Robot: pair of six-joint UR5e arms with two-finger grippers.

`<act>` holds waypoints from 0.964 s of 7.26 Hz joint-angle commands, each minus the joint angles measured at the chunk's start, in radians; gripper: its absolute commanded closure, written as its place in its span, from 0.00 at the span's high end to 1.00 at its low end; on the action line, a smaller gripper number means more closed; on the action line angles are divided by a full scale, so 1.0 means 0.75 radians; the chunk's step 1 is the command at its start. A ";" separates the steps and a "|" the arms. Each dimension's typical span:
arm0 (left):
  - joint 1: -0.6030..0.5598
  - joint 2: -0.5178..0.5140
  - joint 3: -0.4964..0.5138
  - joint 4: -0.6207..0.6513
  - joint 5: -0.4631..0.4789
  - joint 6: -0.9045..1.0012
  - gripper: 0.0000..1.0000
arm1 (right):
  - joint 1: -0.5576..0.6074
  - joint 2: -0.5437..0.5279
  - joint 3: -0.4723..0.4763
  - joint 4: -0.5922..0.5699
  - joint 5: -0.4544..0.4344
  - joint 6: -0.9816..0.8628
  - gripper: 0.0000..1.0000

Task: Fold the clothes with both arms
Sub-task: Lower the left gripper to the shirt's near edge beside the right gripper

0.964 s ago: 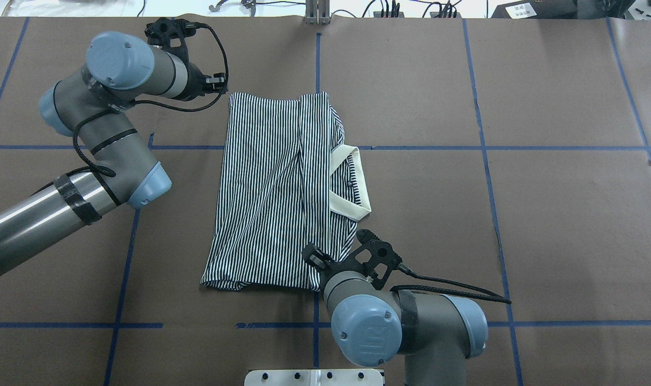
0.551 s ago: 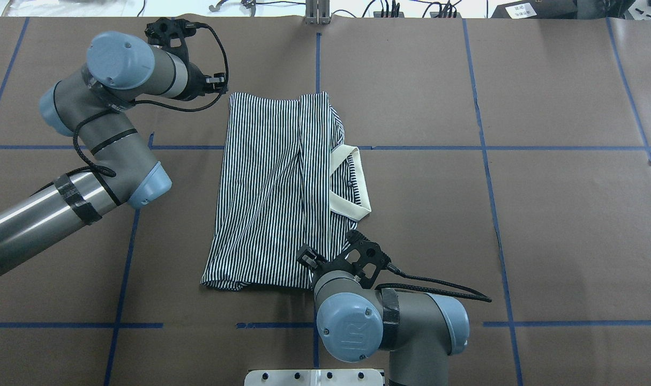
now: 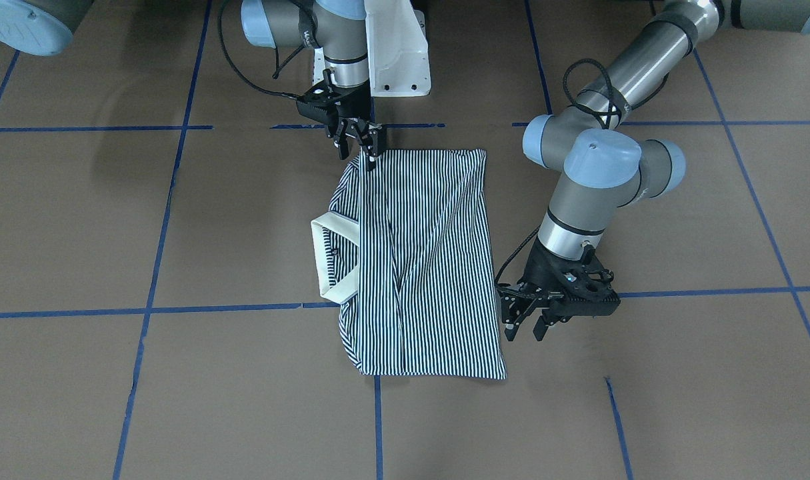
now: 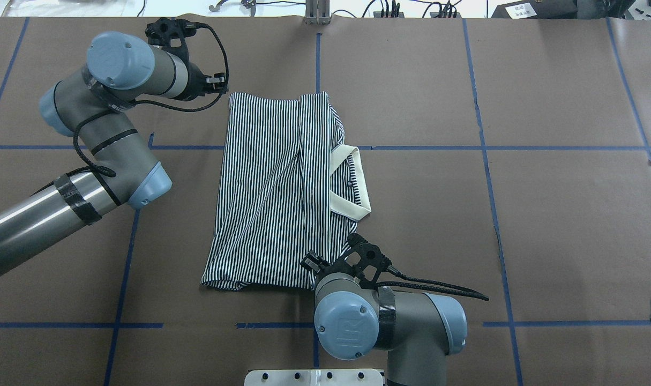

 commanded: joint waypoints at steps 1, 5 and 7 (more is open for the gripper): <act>0.002 0.000 -0.007 0.000 0.002 -0.002 0.54 | 0.008 0.023 0.000 0.005 0.003 -0.002 0.00; 0.008 0.016 -0.015 0.000 0.002 -0.037 0.54 | 0.035 0.041 0.008 -0.005 0.048 -0.008 0.00; 0.018 0.059 -0.094 0.002 0.000 -0.120 0.54 | 0.037 0.009 0.059 -0.024 0.057 -0.010 0.00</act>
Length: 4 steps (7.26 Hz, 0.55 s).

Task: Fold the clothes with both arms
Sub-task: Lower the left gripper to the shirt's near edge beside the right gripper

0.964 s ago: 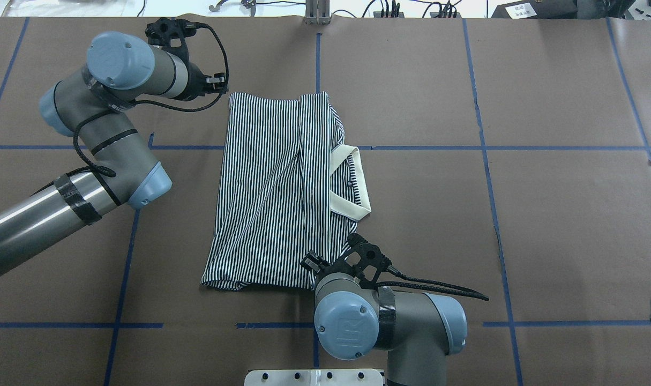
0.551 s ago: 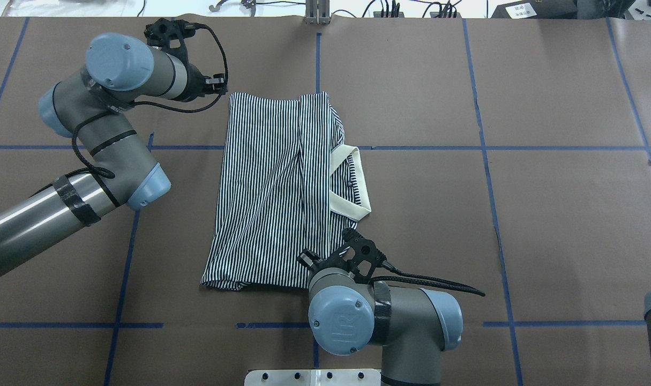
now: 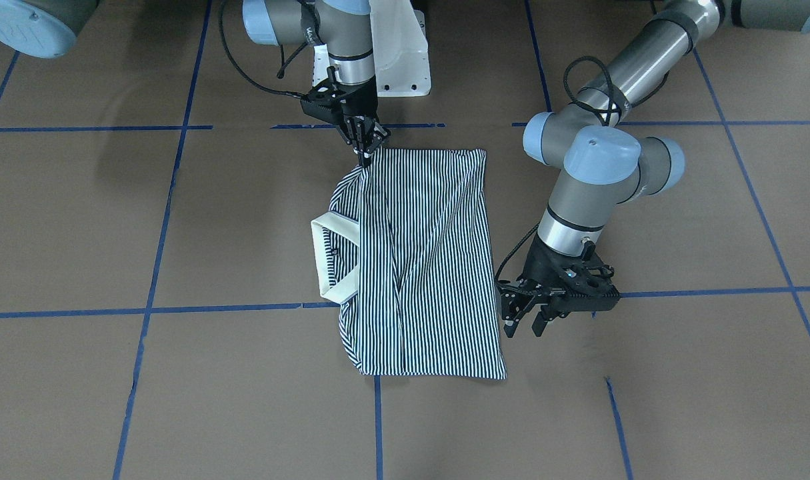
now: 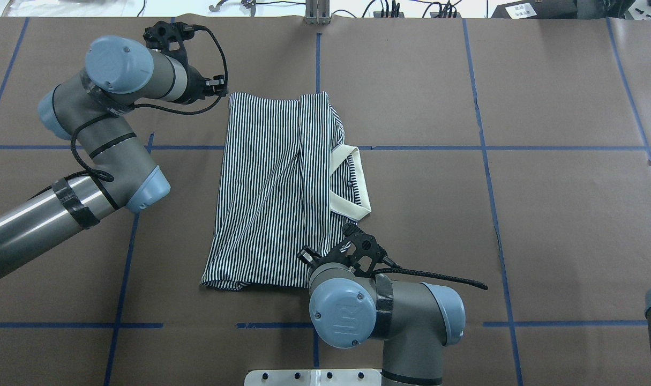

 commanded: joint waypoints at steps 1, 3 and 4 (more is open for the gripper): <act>0.025 0.081 -0.150 0.026 -0.004 -0.079 0.54 | 0.001 -0.058 0.090 -0.028 0.009 -0.001 0.00; 0.157 0.203 -0.342 0.047 0.009 -0.297 0.54 | -0.004 -0.109 0.154 -0.029 0.009 -0.001 0.00; 0.233 0.333 -0.497 0.049 0.017 -0.396 0.55 | -0.012 -0.122 0.170 -0.029 0.009 0.001 0.00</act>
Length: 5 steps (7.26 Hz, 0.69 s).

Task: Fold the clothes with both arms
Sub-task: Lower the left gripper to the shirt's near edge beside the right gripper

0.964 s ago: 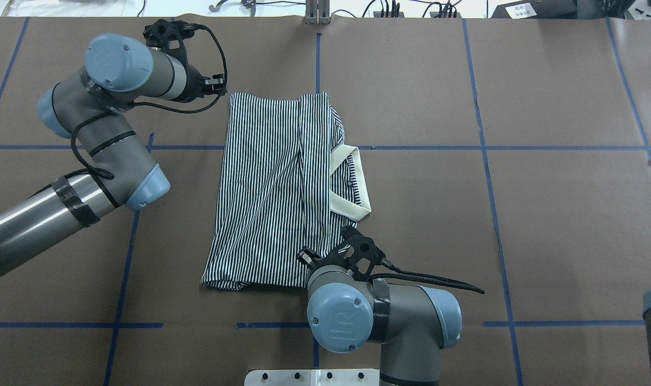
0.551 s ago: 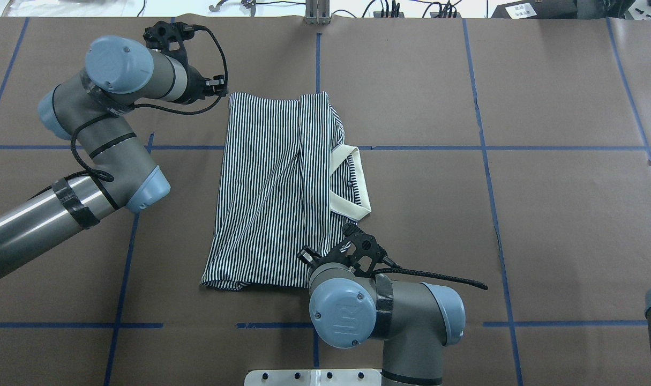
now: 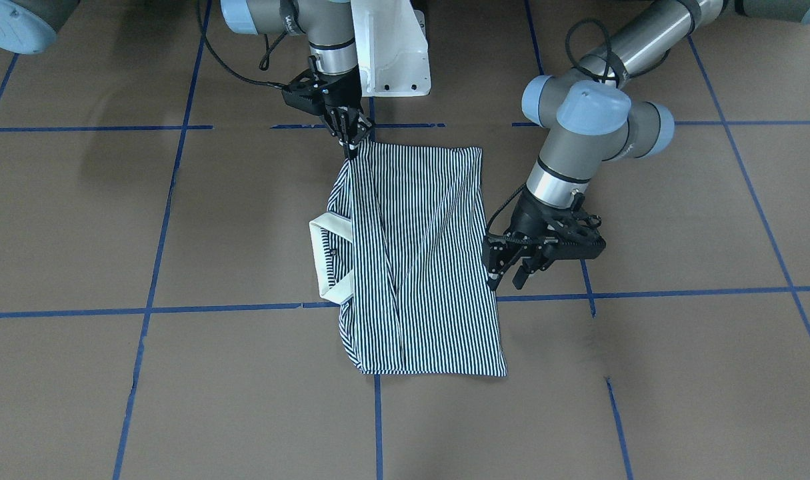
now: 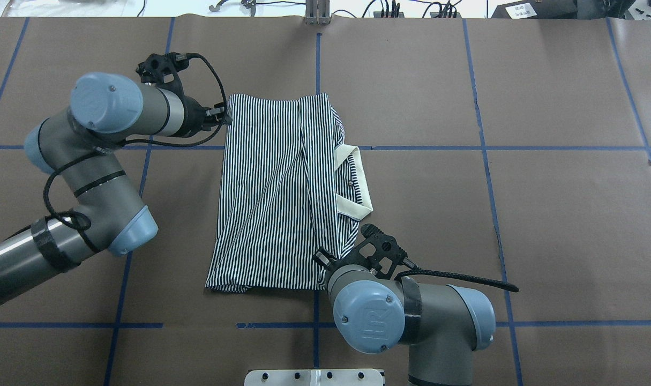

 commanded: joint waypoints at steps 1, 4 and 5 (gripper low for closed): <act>0.199 0.289 -0.318 0.006 0.078 -0.222 0.57 | -0.012 -0.021 0.029 -0.001 0.000 0.004 0.00; 0.434 0.414 -0.436 0.122 0.185 -0.433 0.59 | -0.010 -0.025 0.031 -0.007 0.000 0.002 0.00; 0.492 0.408 -0.436 0.129 0.187 -0.496 0.59 | -0.010 -0.029 0.031 -0.005 0.000 0.002 0.00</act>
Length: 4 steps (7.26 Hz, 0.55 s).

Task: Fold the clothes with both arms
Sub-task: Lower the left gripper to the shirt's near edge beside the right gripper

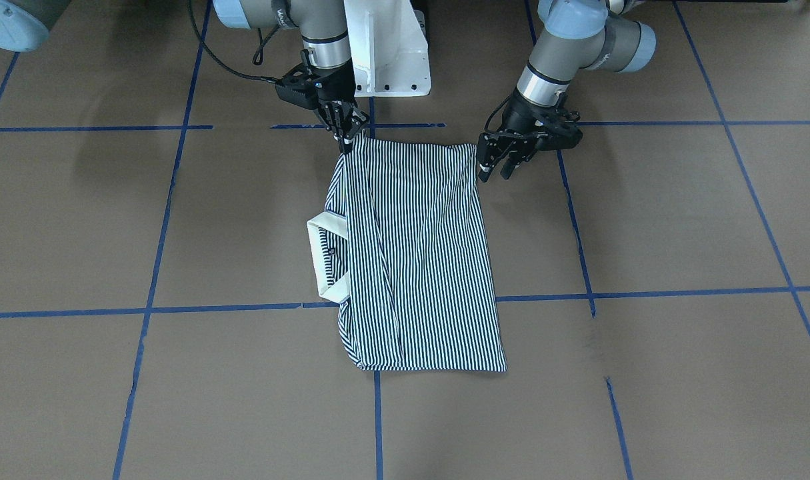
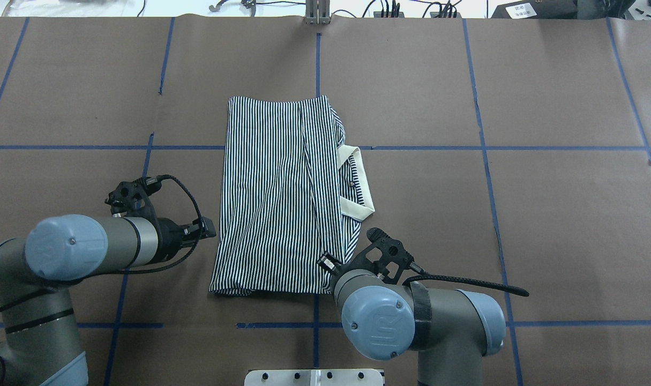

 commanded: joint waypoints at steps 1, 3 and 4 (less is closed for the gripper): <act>0.122 0.005 -0.008 0.034 0.027 -0.091 0.58 | 0.001 -0.004 0.001 0.001 0.000 0.000 0.00; 0.142 0.001 -0.008 0.034 0.027 -0.091 0.49 | 0.001 -0.004 0.003 0.001 0.000 0.000 0.00; 0.142 0.003 -0.008 0.034 0.025 -0.091 0.44 | 0.001 -0.004 0.007 -0.001 0.000 0.000 0.00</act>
